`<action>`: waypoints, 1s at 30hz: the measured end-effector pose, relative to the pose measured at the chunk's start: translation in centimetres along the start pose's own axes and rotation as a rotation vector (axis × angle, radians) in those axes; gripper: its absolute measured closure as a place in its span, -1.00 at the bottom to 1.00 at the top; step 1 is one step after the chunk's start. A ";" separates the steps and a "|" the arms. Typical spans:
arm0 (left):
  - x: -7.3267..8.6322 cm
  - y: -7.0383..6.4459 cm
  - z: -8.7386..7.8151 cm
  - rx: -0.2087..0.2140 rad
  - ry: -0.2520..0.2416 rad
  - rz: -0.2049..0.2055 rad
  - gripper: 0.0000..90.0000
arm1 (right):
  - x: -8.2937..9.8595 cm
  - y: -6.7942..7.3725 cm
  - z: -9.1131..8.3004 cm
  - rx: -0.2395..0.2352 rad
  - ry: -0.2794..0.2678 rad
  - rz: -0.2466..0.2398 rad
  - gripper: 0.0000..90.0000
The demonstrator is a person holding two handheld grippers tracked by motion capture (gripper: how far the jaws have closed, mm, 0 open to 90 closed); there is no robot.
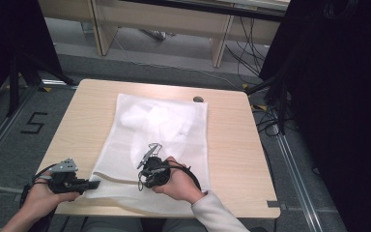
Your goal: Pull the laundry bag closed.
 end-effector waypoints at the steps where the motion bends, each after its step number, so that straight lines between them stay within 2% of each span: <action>1: 0.0 0.0 0.0 0.001 0.002 0.000 0.91 | 0.0 0.0 0.0 0.000 0.000 0.000 0.83; 2: 0.0 0.0 0.0 0.002 0.001 -0.001 0.91 | 0.1 -0.2 0.0 0.010 0.004 -0.014 0.83; 3: 0.0 0.0 0.0 -0.003 0.000 0.003 0.91 | 0.1 0.1 -0.2 -0.004 0.018 0.025 0.83; 4: 0.1 0.0 0.0 -0.002 0.005 -0.015 0.91 | 0.1 0.1 -0.2 -0.002 0.021 0.023 0.83; 6: 0.0 0.0 0.0 -0.002 0.001 -0.016 0.91 | 0.2 -0.1 -0.2 -0.008 0.008 -0.001 0.83; 8: 0.0 0.0 0.0 -0.001 0.002 -0.001 0.91 | 0.3 -0.1 -0.3 -0.002 0.002 0.011 0.83; 9: 0.0 0.0 0.0 -0.001 0.003 -0.001 0.91 | 0.2 -0.1 -0.3 -0.007 -0.008 -0.003 0.83; 10: 0.1 0.0 0.0 -0.003 0.003 -0.016 0.91 | 0.3 -0.1 -0.4 -0.002 -0.004 0.007 0.83; 11: 0.0 0.1 -0.1 -0.001 0.009 0.002 0.91 | 0.3 -0.1 -0.4 0.000 -0.003 0.002 0.83; 17: 0.1 0.1 0.0 -0.013 0.002 -0.001 0.91 | 0.6 -0.3 -0.6 -0.005 -0.007 0.005 0.83; 19: 0.0 0.1 0.1 -0.008 -0.015 -0.002 0.91 | 0.7 -0.3 -0.7 0.000 -0.007 0.011 0.83; 20: 0.0 0.1 0.0 -0.014 0.008 0.001 0.91 | 0.7 -0.4 -0.7 -0.001 -0.007 0.010 0.83; 24: 0.1 0.1 0.0 -0.008 0.004 0.000 0.91 | 0.9 -0.6 -0.9 0.007 -0.008 -0.004 0.83; 26: 0.1 0.1 0.0 -0.009 0.005 -0.001 0.91 | 1.0 -0.6 -1.0 -0.001 -0.012 0.016 0.83; 27: 0.1 0.1 0.0 -0.006 0.006 -0.002 0.91 | 1.1 -0.7 -1.1 -0.001 -0.010 0.006 0.83; 29: 0.1 0.1 0.1 -0.016 -0.010 -0.005 0.91 | 1.3 -0.7 -1.1 0.001 -0.011 0.017 0.83; 30: 0.1 0.1 0.0 -0.018 0.001 -0.006 0.91 | 1.4 -0.7 -1.1 0.003 -0.009 0.012 0.83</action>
Point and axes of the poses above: each handheld gripper's, and its own axes: z roughly forward along the jaws, x roughly out of its underside, y roughly to its left, the point moved 5 cm from there along z, roughly forward along the jaws, and after that the axes turned 6 degrees about x, right-handed, at the moved point
